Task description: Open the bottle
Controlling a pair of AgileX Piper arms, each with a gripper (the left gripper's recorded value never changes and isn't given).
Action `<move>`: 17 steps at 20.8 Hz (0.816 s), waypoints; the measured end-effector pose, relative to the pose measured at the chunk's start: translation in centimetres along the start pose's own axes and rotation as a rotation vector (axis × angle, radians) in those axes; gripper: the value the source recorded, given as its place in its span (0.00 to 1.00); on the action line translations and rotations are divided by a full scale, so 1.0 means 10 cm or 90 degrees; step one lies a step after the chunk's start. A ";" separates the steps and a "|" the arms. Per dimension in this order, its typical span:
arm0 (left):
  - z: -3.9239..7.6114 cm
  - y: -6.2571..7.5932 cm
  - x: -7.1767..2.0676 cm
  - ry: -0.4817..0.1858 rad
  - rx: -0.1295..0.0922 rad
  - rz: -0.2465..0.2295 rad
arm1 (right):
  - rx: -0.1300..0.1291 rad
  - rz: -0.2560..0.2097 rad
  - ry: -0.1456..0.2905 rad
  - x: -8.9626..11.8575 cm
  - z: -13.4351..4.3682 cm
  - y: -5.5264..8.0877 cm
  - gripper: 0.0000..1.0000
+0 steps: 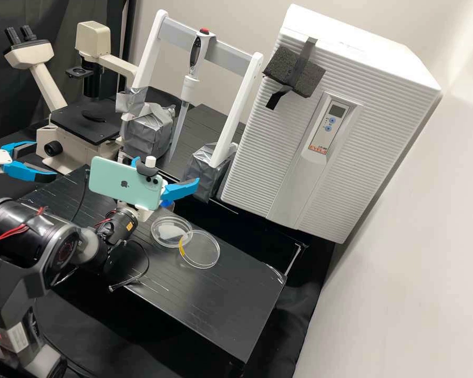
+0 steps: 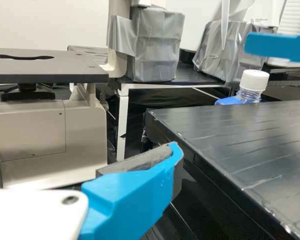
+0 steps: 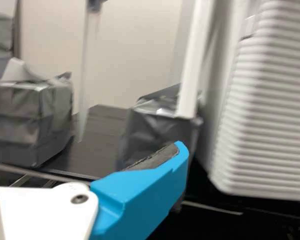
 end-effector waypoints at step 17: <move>0.00 0.00 0.000 0.000 0.003 0.000 | -0.023 -0.044 -0.020 0.13 0.08 -0.24 0.00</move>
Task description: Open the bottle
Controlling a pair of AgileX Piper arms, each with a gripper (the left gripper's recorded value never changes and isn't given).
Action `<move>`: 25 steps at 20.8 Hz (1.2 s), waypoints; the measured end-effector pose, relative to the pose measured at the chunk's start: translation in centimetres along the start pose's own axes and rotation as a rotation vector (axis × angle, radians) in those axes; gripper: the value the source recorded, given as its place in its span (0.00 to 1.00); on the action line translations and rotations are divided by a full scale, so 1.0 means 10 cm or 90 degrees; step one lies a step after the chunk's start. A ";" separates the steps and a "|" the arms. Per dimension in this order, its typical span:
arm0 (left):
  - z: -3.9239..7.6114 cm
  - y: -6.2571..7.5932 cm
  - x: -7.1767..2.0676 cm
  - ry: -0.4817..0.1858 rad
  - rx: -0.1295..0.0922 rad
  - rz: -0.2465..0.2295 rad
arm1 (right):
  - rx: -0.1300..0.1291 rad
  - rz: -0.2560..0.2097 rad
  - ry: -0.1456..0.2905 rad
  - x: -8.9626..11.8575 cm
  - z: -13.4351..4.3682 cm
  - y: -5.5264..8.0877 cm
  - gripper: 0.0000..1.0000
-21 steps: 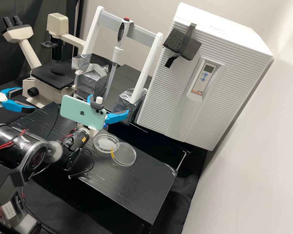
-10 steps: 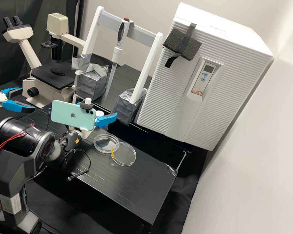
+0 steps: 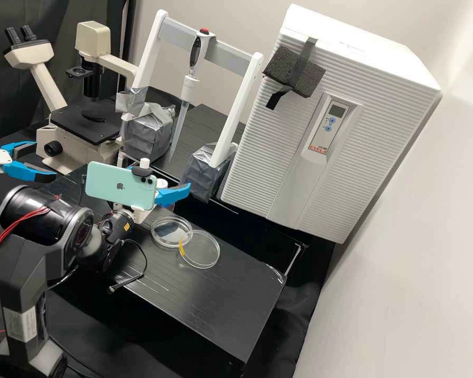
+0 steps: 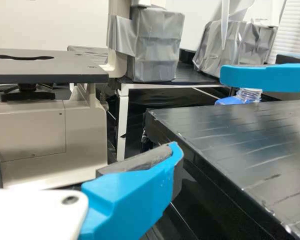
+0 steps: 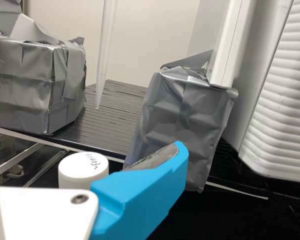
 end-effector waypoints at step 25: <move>0.00 0.00 0.002 0.000 0.021 0.001 | 0.001 0.007 -0.017 0.06 0.07 0.02 0.00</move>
